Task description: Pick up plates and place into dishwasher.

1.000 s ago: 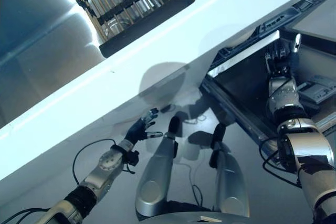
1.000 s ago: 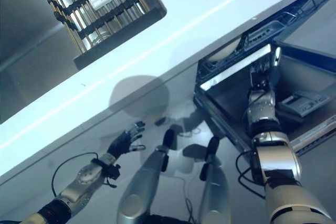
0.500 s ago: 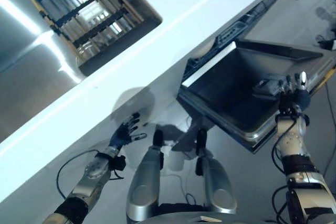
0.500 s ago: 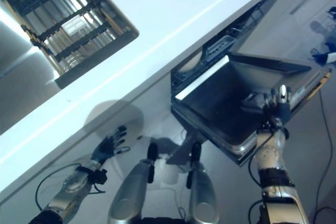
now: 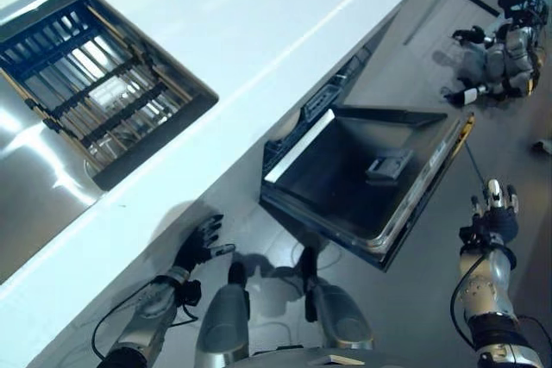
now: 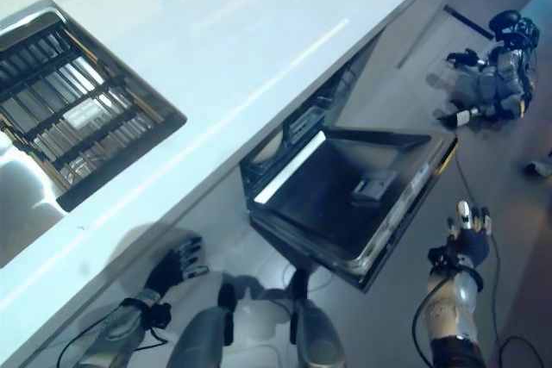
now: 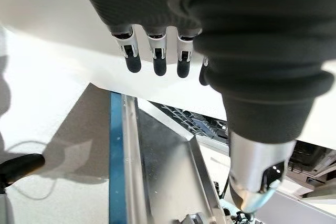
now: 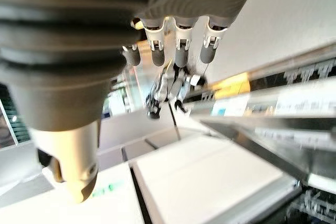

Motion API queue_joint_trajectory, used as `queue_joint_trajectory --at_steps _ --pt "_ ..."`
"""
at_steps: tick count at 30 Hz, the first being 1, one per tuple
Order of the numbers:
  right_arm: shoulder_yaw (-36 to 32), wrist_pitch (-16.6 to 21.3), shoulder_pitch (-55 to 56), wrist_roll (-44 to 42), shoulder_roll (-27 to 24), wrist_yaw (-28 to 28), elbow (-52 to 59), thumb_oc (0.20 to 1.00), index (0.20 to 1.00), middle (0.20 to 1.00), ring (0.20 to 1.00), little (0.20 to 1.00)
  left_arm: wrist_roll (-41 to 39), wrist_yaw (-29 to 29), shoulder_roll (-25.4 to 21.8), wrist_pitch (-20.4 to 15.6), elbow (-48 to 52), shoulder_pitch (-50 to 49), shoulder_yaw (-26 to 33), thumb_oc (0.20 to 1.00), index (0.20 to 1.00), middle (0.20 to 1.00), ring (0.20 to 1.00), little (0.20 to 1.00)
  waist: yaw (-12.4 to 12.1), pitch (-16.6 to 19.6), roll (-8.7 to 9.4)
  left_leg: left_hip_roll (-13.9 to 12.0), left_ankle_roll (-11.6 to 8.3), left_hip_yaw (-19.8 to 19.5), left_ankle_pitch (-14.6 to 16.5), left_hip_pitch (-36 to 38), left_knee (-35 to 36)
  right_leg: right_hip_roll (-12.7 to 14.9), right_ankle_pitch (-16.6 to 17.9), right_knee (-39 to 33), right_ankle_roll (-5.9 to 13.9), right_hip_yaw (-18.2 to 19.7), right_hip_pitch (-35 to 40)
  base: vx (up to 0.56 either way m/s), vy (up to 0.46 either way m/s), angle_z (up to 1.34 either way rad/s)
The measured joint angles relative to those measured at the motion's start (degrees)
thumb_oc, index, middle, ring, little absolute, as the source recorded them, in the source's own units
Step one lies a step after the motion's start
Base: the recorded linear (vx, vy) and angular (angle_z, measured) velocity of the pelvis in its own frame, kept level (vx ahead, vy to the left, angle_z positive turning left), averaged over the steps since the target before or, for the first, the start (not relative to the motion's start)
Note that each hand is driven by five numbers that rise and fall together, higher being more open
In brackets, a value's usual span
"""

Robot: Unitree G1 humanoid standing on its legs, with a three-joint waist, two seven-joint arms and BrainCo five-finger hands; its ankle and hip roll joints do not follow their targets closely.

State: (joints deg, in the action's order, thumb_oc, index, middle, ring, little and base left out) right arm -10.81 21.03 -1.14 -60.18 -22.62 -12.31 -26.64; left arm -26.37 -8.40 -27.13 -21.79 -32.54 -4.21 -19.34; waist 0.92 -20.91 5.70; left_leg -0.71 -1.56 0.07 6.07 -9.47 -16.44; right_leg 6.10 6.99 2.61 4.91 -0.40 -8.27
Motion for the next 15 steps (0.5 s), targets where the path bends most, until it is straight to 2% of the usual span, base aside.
queue_joint_trajectory --at_steps 4,6,9,13,15 --pt "0.2 -1.3 1.7 0.0 2.0 -0.2 -2.0 1.0 1.0 1.0 1.0 1.0 0.9 0.0 1.0 0.1 -2.0 -0.7 0.5 1.0 1.0 1.0 1.0 1.0 0.0 2.4 -0.69 -0.2 0.04 0.0 0.5 0.2 -0.3 -0.3 -1.1 0.5 -0.27 -0.1 0.1 0.04 -0.051 0.01" --pt "0.9 -1.4 1.9 0.0 2.6 -0.3 -4.6 1.0 1.0 1.0 1.0 1.0 0.9 0.0 1.2 0.1 -2.2 -1.1 0.5 1.0 1.0 1.0 1.0 1.0 -0.1 2.5 -0.99 -0.4 0.07 -0.1 1.0 -0.4 -2.0 -0.4 -1.9 2.3 -0.34 -0.1 -0.6 -0.06 -0.073 0.01" --pt "2.9 -1.3 1.9 -0.3 2.8 -0.7 -6.4 1.0 1.0 1.0 1.0 1.0 0.8 0.0 0.9 0.0 -2.2 -1.1 0.5 1.0 1.0 1.0 1.0 1.0 -0.2 2.2 -1.51 -1.1 0.26 -0.2 2.3 -5.0 -6.9 -0.9 -2.6 5.8 -0.33 -0.2 -4.5 -0.17 -0.054 -0.02" --pt "2.9 -1.0 -2.6 -2.4 2.7 -1.8 -12.0 1.0 1.0 1.0 1.0 1.0 0.7 0.6 0.3 0.0 -2.0 1.0 0.2 1.0 1.0 1.0 1.0 1.0 -0.3 -1.9 -2.6 -1.5 0.73 -0.7 3.2 -11.1 -13.0 -0.8 -3.7 13.2 -0.34 -0.2 -10.8 -0.13 0.002 -0.01" --pt "2.9 -0.9 -4.3 -2.4 2.3 -3.2 -12.8 1.0 1.0 1.0 1.0 1.0 0.4 1.2 -0.2 0.0 -1.9 2.1 0.0 1.0 1.0 1.0 1.0 1.0 -0.3 -4.4 -3.66 -1.3 0.61 -1.3 3.3 -13.0 -15.0 -0.9 -4.2 14.4 -0.27 -0.4 -12.5 -0.13 0.024 0.04"
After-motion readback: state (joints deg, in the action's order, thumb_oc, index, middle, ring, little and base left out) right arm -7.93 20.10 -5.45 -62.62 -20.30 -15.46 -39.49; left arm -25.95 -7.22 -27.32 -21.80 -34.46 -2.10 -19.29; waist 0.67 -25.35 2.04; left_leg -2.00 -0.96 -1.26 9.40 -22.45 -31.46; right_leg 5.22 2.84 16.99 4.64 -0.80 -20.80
